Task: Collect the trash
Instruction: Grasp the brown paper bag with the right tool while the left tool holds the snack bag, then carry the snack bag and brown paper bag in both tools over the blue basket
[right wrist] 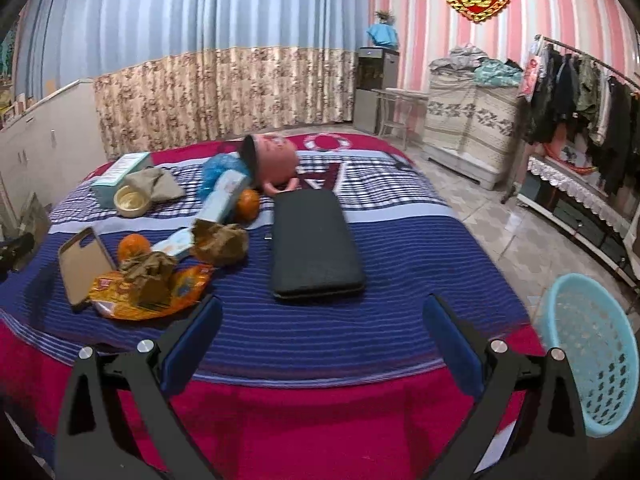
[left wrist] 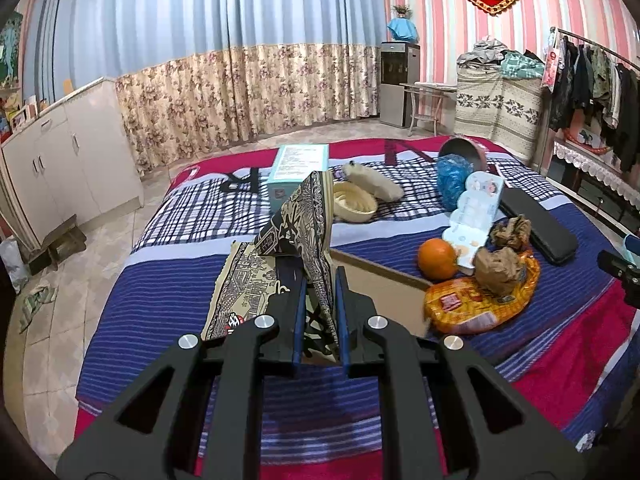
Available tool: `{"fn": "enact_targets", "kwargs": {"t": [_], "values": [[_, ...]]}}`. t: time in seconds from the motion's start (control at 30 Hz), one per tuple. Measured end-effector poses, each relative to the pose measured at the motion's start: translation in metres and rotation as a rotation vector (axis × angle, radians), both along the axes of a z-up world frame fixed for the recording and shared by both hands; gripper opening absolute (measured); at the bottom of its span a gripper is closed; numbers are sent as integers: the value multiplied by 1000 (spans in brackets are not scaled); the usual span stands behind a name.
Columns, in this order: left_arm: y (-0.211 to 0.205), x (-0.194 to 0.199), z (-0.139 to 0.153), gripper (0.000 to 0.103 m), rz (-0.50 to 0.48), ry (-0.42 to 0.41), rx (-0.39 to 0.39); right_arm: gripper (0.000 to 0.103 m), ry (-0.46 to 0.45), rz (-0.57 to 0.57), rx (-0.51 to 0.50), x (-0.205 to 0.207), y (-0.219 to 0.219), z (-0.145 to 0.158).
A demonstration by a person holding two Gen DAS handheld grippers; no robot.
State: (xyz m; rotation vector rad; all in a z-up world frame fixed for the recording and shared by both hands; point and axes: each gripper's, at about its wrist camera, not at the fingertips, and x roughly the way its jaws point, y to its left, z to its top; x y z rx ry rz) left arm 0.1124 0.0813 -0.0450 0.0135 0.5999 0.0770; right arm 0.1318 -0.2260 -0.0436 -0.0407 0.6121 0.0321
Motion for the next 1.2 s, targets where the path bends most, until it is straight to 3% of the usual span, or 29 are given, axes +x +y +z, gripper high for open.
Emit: {"fn": "enact_targets", "kwargs": {"t": [0.23, 0.4, 0.5, 0.6, 0.63, 0.9, 1.1, 1.2], "values": [[23, 4, -7, 12, 15, 10, -10, 98, -3, 157, -4, 15, 57, 0], [37, 7, -8, 12, 32, 13, -9, 92, 34, 276, 6, 29, 103, -4], [44, 9, -9, 12, 41, 23, -16, 75, 83, 331, -31, 38, 126, -18], [45, 10, -9, 12, 41, 25, -13, 47, 153, 343, -48, 49, 134, -34], [45, 11, -8, 12, 38, 24, -11, 41, 172, 352, -26, 51, 132, -37], [16, 12, 8, 12, -10, 1, 5, 41, 5, 313, 16, 20, 88, 7], [-32, 10, 31, 12, -106, -32, -13, 41, -123, 144, 7, -17, 6, 48], [-69, 11, 41, 12, -176, -45, -22, 41, -141, 22, -14, -30, -43, 55]]}}
